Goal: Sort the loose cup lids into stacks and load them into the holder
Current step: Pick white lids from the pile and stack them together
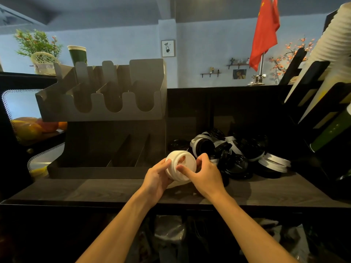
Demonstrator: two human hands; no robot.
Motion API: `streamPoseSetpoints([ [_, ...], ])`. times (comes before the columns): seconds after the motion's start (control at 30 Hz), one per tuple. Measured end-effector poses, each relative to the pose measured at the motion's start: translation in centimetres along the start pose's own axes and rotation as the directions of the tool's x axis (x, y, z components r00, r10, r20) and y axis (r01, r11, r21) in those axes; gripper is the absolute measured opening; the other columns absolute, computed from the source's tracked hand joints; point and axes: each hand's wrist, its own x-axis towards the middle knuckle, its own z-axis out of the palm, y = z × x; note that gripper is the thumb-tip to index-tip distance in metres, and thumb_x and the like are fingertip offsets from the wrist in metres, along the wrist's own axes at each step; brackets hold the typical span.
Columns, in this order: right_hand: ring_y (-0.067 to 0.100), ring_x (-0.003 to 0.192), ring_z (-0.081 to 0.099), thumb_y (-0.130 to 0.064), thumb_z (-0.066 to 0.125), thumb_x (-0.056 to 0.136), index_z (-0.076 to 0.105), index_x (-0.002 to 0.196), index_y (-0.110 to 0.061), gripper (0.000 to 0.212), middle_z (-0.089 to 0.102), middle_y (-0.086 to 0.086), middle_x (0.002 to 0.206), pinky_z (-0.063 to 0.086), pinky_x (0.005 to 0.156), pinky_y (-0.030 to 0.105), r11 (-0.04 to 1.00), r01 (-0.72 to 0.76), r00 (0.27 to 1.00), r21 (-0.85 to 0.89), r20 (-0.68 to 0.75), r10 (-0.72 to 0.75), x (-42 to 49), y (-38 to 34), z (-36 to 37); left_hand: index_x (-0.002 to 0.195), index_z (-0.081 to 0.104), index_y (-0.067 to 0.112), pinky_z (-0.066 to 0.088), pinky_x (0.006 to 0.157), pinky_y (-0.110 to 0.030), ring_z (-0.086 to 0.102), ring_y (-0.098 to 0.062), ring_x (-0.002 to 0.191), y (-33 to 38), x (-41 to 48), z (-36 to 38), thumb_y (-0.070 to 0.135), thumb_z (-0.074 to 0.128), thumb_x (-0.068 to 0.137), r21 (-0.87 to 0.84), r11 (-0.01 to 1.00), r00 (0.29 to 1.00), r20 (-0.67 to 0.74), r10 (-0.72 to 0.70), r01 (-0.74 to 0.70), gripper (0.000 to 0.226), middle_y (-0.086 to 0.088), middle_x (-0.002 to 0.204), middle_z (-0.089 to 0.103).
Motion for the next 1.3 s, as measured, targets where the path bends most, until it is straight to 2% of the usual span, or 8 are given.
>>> streamPoseSetpoints([
  [0.17, 0.009, 0.069, 0.057, -0.085, 0.043, 0.076, 0.052, 0.086, -0.025, 0.061, 0.057, -0.009, 0.081, 0.053, 0.06, 0.025, 0.996, 0.017, 1.0, -0.09, 0.005, -0.016, 0.13, 0.28, 0.11, 0.133, 0.064, 0.015, 0.051, 0.099, -0.039, 0.064, -0.029, 0.12, -0.16, 0.08, -0.02, 0.036, 0.051, 0.095, 0.002, 1.0, 1.0, 0.027, 0.007, -0.007, 0.045, -0.012, 0.128, 0.069],
  [0.3, 0.013, 0.062, 0.053, -0.078, 0.042, 0.084, 0.048, 0.071, -0.025, 0.054, 0.054, -0.005, 0.071, 0.042, 0.054, 0.025, 0.989, 0.033, 0.997, -0.144, -0.063, -0.043, 0.23, 0.52, -0.04, 0.129, 0.066, 0.015, 0.053, 0.09, -0.035, 0.067, -0.024, 0.111, -0.21, 0.03, -0.02, 0.031, 0.045, 0.103, 0.03, 1.0, 0.999, 0.033, 0.004, -0.005, 0.038, -0.01, 0.123, 0.071],
  [0.47, 0.011, 0.059, 0.051, -0.07, 0.042, 0.091, 0.049, 0.065, -0.023, 0.054, 0.053, -0.006, 0.064, 0.036, 0.05, 0.024, 0.978, 0.043, 0.991, -0.206, -0.114, -0.068, 0.27, 0.72, -0.15, 0.132, 0.064, 0.014, 0.054, 0.088, -0.036, 0.066, -0.026, 0.112, -0.18, 0.03, -0.11, 0.03, 0.043, 0.104, 0.019, 1.0, 0.999, 0.029, -0.02, 0.02, 0.038, -0.013, 0.125, 0.069],
  [0.63, 0.011, 0.061, 0.052, -0.063, 0.046, 0.093, 0.048, 0.061, -0.024, 0.05, 0.053, -0.006, 0.065, 0.04, 0.051, 0.026, 0.968, 0.049, 0.982, -0.245, -0.167, -0.092, 0.25, 0.57, 0.02, 0.132, 0.063, 0.015, 0.054, 0.092, -0.038, 0.065, -0.027, 0.116, -0.06, -0.01, -0.11, 0.031, 0.044, 0.102, -0.016, 1.0, 0.999, 0.044, -0.023, 0.024, 0.039, -0.013, 0.128, 0.068],
  [0.73, 0.009, 0.063, 0.057, -0.068, 0.039, 0.093, 0.062, 0.071, -0.018, 0.059, 0.059, -0.006, 0.069, 0.047, 0.052, 0.026, 0.98, -0.02, 0.98, -0.198, -0.196, -0.02, 0.32, 0.46, -0.16, 0.134, 0.062, 0.016, 0.052, 0.098, -0.04, 0.064, -0.028, 0.119, -0.05, -0.03, -0.23, 0.035, 0.05, 0.095, -0.07, 0.997, 0.998, 0.066, -0.008, 0.013, 0.046, -0.014, 0.131, 0.067],
  [0.83, 0.01, 0.058, 0.058, -0.075, 0.035, 0.09, 0.061, 0.064, -0.017, 0.068, 0.059, -0.005, 0.061, 0.051, 0.052, 0.031, 0.978, -0.009, 0.983, -0.21, -0.182, -0.03, 0.21, 0.36, -0.23, 0.133, 0.063, 0.014, 0.051, 0.097, -0.039, 0.063, -0.029, 0.118, -0.15, -0.04, -0.16, 0.036, 0.051, 0.093, -0.057, 0.998, 0.997, 0.081, 0.0, 0.004, 0.047, -0.017, 0.132, 0.065],
  [0.97, 0.012, 0.054, 0.057, -0.08, 0.025, 0.083, 0.058, 0.056, -0.017, 0.076, 0.058, -0.003, 0.056, 0.046, 0.05, 0.029, 0.974, 0.003, 0.985, -0.225, -0.166, -0.041, 0.13, 0.29, -0.33, 0.132, 0.064, 0.014, 0.051, 0.097, -0.039, 0.063, -0.028, 0.118, -0.17, -0.09, -0.12, 0.035, 0.049, 0.093, -0.055, 0.998, 0.997, 0.076, 0.003, 0.001, 0.047, -0.015, 0.129, 0.067],
  [1.3, 0.01, 0.054, 0.05, -0.086, 0.027, 0.076, 0.047, 0.052, -0.021, 0.072, 0.049, -0.006, 0.057, 0.032, 0.047, 0.023, 0.967, 0.055, 0.985, -0.249, -0.147, -0.094, 0.16, 0.72, -0.18, 0.136, 0.061, 0.011, 0.053, 0.096, -0.043, 0.062, -0.033, 0.122, -0.18, 0.1, -0.57, 0.03, 0.039, 0.104, -0.105, 0.993, 0.997, 0.053, -0.055, 0.061, 0.044, -0.017, 0.133, 0.065],
])
